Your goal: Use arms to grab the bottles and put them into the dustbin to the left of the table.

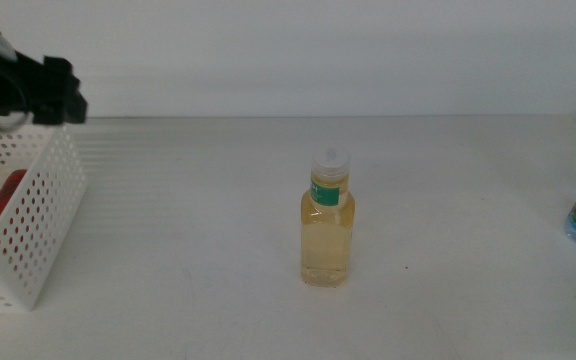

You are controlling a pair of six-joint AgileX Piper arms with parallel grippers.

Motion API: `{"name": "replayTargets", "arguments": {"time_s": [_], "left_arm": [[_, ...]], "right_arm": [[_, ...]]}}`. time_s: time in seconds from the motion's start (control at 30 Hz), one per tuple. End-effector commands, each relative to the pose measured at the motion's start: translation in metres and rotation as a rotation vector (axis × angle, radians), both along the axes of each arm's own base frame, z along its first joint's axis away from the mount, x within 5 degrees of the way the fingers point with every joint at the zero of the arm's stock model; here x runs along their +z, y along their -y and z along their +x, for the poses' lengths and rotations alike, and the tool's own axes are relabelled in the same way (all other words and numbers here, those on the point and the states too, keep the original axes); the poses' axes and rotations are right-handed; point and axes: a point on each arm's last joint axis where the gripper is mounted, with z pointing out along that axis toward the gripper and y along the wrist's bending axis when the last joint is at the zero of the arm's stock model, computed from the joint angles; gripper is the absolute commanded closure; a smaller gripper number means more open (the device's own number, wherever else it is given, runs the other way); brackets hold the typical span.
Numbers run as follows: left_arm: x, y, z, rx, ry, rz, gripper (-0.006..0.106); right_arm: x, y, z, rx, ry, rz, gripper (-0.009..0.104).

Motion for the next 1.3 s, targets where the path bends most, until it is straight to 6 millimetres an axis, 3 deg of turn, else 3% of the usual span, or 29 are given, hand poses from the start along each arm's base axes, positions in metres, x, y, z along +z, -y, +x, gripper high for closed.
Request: {"name": "replayTargets", "arguments": {"time_s": [0.0, 0.27, 0.6, 0.8, 1.07, 1.27], "left_arm": [[0.019, 0.009, -0.020, -0.028, 0.197, -0.041, 0.023], [-0.008, 0.031, -0.061, -0.128, 0.382, -0.142, 0.023], [-0.079, 0.058, -0.099, -0.299, 0.575, -0.229, 0.023], [-0.121, 0.075, -0.124, -0.417, 0.569, -0.303, 0.022], [-0.147, 0.084, -0.153, -0.526, 0.683, -0.442, 0.022], [-0.152, 0.094, -0.154, -0.558, 0.699, -0.497, 0.022]], "right_arm": [[0.011, 0.001, -0.002, -0.013, 0.110, -0.008, 0.012], [0.011, 0.001, -0.002, -0.013, 0.110, -0.008, 0.012], [0.011, 0.001, -0.002, -0.013, 0.110, -0.008, 0.012], [0.011, 0.001, -0.002, -0.013, 0.110, -0.008, 0.012], [0.011, 0.001, -0.002, -0.013, 0.110, -0.008, 0.012], [0.011, 0.001, -0.002, -0.013, 0.110, -0.008, 0.012]]}}
